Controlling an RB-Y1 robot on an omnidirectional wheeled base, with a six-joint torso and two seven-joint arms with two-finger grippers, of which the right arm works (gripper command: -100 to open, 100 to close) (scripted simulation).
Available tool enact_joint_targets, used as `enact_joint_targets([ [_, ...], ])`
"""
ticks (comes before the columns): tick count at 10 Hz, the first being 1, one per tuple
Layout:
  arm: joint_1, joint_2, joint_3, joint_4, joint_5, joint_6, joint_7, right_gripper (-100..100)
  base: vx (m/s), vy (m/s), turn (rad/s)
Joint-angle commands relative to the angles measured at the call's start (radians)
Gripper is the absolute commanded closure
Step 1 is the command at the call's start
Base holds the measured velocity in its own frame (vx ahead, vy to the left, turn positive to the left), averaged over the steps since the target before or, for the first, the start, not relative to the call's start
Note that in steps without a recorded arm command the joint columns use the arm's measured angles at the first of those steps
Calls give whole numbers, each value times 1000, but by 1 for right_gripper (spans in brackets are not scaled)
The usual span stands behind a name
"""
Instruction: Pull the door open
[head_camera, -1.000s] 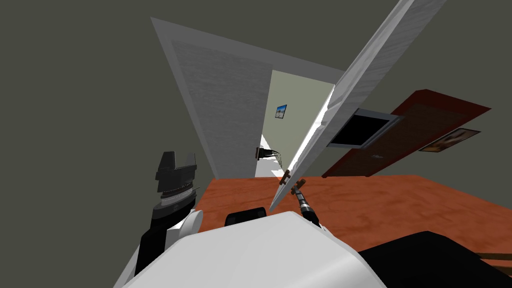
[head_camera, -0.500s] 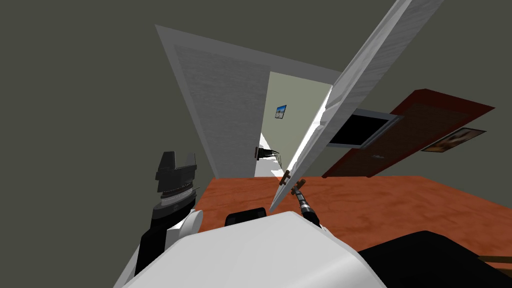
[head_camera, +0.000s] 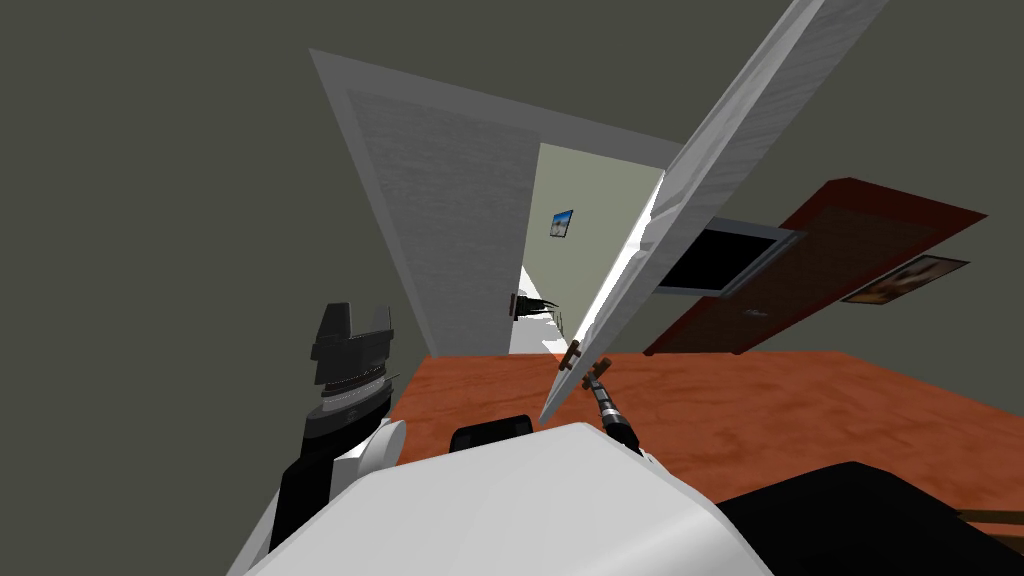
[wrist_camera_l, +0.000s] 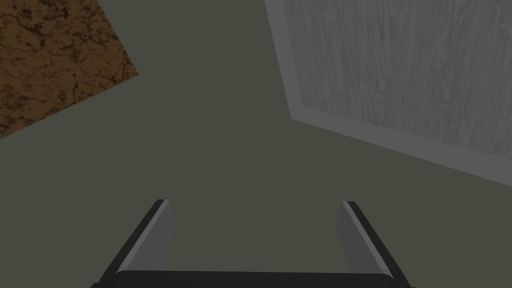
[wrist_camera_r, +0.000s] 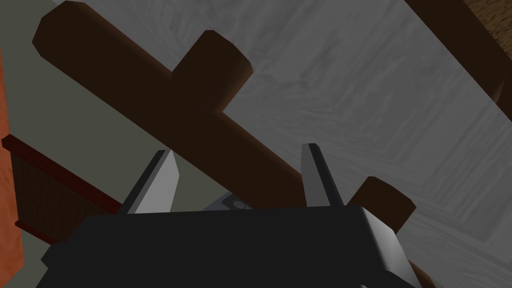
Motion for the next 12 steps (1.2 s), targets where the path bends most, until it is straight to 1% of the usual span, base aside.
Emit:
enact_joint_targets([
  [1, -9, 8, 5, -12, -10, 10, -40, 100, -13, -29, 45],
  [10, -9, 8, 5, -12, -10, 10, -40, 100, -3, -5, 2],
  [11, 2, 1, 13, -11, -5, 4, -39, 100, -55, -38, 51],
  [12, 1, 1, 15, -11, -7, 4, -47, 100, -74, -69, 64],
])
